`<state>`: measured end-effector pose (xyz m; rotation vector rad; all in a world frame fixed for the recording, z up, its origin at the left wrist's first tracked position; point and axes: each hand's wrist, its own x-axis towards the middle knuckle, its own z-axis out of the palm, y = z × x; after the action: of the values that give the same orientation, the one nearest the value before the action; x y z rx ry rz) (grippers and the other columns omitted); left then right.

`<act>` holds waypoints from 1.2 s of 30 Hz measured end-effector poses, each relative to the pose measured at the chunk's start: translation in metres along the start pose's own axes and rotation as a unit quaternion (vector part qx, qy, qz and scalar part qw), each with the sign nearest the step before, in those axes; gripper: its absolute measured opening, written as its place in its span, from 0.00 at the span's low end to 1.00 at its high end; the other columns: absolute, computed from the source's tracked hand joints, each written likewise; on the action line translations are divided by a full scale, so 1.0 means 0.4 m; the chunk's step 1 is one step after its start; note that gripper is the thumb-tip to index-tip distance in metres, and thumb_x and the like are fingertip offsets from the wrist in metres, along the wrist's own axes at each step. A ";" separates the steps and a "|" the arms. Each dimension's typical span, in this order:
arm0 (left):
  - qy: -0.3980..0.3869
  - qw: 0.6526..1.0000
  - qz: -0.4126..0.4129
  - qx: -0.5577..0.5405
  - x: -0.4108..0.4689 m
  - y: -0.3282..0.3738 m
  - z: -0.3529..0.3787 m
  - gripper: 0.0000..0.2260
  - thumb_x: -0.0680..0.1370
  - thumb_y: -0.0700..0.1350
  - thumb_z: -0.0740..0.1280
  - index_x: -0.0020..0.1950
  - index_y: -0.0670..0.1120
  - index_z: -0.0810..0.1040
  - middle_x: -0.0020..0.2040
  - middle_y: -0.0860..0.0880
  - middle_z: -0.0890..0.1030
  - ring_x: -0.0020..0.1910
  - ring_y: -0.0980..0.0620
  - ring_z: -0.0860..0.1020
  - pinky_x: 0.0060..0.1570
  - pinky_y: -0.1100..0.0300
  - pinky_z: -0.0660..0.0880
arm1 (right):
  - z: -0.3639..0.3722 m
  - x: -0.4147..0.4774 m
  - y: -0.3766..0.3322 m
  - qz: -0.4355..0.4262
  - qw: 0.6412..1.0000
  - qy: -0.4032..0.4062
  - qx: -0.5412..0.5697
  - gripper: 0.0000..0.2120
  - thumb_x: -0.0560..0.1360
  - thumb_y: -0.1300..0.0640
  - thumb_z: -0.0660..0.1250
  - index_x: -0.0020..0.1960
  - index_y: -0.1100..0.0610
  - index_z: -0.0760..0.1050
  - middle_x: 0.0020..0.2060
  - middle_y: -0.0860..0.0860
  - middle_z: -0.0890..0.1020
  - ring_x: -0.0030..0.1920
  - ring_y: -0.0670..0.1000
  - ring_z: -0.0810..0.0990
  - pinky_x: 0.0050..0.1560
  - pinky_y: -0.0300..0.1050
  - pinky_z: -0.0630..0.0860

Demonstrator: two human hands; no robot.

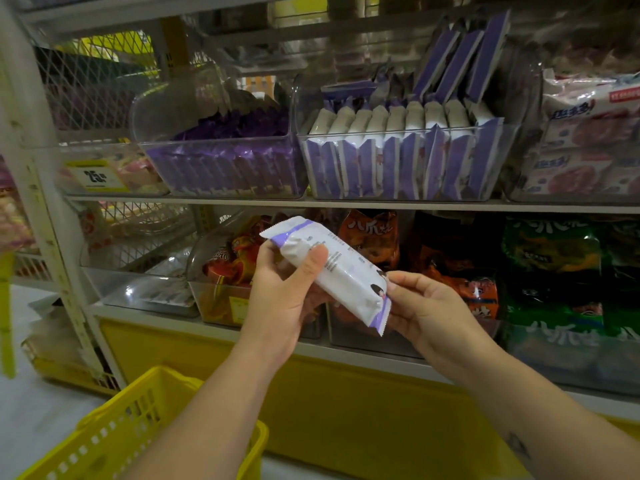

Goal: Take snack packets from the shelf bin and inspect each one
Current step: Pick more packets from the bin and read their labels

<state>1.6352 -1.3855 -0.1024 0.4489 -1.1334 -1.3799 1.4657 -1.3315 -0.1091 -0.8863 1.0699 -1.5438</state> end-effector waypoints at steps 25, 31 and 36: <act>-0.008 0.981 -0.078 0.176 -0.011 -0.044 0.002 0.24 0.78 0.45 0.69 0.71 0.59 0.67 0.54 0.56 0.83 0.53 0.56 0.83 0.46 0.57 0.81 | 0.025 -0.014 0.018 -0.086 0.978 -0.181 -0.058 0.16 0.73 0.46 0.65 0.60 0.46 0.80 0.57 0.53 0.83 0.57 0.56 0.82 0.54 0.49 0.81; -0.009 0.982 -0.122 0.146 -0.011 -0.043 0.010 0.50 0.69 0.42 0.72 0.79 0.56 0.41 0.60 0.53 0.78 0.57 0.52 0.81 0.55 0.51 0.80 | 0.022 -0.023 0.012 -0.112 0.967 -0.183 -0.134 0.18 0.74 0.39 0.63 0.61 0.42 0.79 0.57 0.48 0.83 0.57 0.49 0.82 0.53 0.41 0.79; 0.016 0.981 -0.148 0.126 -0.010 -0.047 0.012 0.51 0.69 0.36 0.73 0.79 0.60 0.43 0.68 0.46 0.74 0.61 0.46 0.78 0.57 0.45 0.79 | 0.025 -0.028 0.016 -0.149 0.948 -0.189 -0.209 0.12 0.74 0.43 0.62 0.55 0.33 0.79 0.55 0.41 0.83 0.58 0.43 0.80 0.56 0.37 0.78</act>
<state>1.6220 -1.3842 -0.1171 0.8485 -1.2570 -1.4818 1.4793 -1.3232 -0.1119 -1.6288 1.0262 -1.3200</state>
